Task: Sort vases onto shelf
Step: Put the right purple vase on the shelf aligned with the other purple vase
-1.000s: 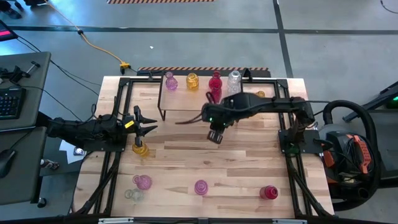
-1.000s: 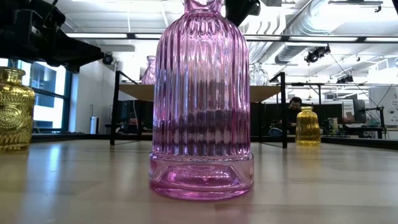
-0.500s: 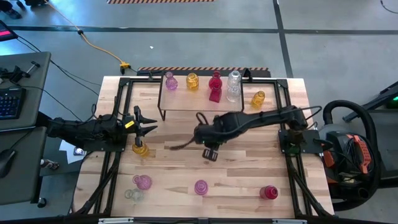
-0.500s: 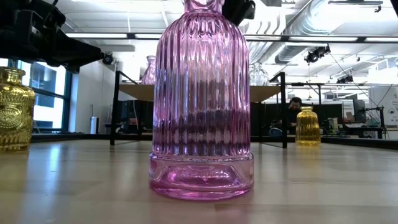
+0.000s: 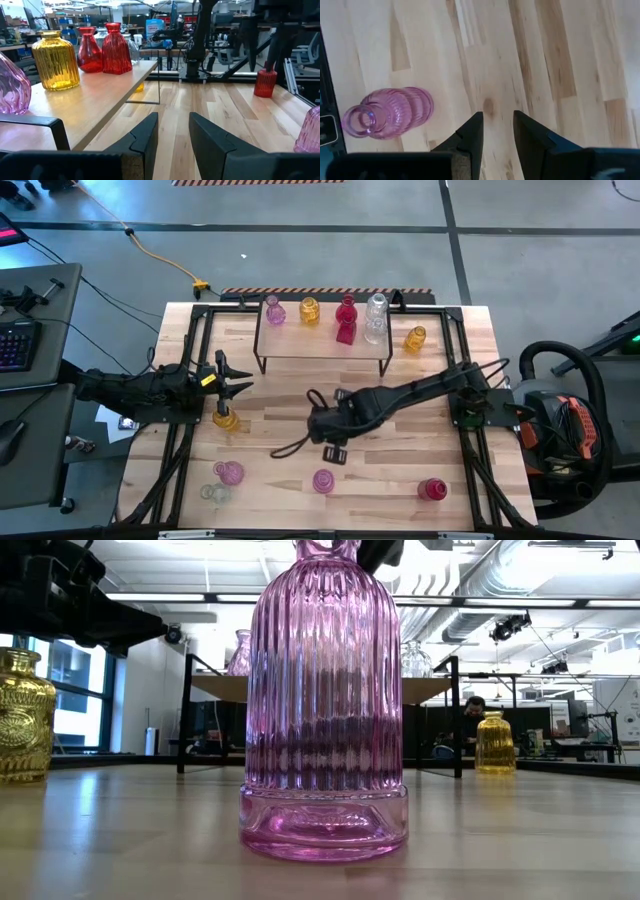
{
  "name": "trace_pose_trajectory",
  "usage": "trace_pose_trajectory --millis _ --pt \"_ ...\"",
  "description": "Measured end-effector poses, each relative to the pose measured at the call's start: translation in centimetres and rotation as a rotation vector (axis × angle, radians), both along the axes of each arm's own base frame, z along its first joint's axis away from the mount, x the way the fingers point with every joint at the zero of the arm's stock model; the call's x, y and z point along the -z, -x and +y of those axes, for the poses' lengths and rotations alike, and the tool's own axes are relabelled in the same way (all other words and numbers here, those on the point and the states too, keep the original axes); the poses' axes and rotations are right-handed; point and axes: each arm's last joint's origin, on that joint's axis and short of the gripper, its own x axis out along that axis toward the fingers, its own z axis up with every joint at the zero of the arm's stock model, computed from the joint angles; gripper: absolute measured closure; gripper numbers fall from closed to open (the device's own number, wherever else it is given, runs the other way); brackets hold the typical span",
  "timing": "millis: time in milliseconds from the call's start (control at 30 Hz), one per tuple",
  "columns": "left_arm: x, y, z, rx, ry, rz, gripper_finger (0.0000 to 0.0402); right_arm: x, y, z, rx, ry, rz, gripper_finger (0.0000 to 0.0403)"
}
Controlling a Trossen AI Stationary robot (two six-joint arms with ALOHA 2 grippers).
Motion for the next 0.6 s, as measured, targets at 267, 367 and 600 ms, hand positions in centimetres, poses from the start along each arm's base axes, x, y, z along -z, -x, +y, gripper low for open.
trace_pose_trajectory --millis 267,367,600 --pt "0.0 0.0 0.0 0.0 0.0 0.0 0.0302 -1.0 2.1 2.6 -0.063 0.129 -0.016 0.0315" --pt "0.0 0.0 0.0 0.0 0.0 0.0 0.0302 -2.1 3.8 3.9 -0.08 0.247 -0.049 0.0315" --pt "0.0 0.0 0.0 0.0 0.0 0.0 0.0302 -4.5 6.6 6.4 -0.11 0.367 -0.185 0.0315"
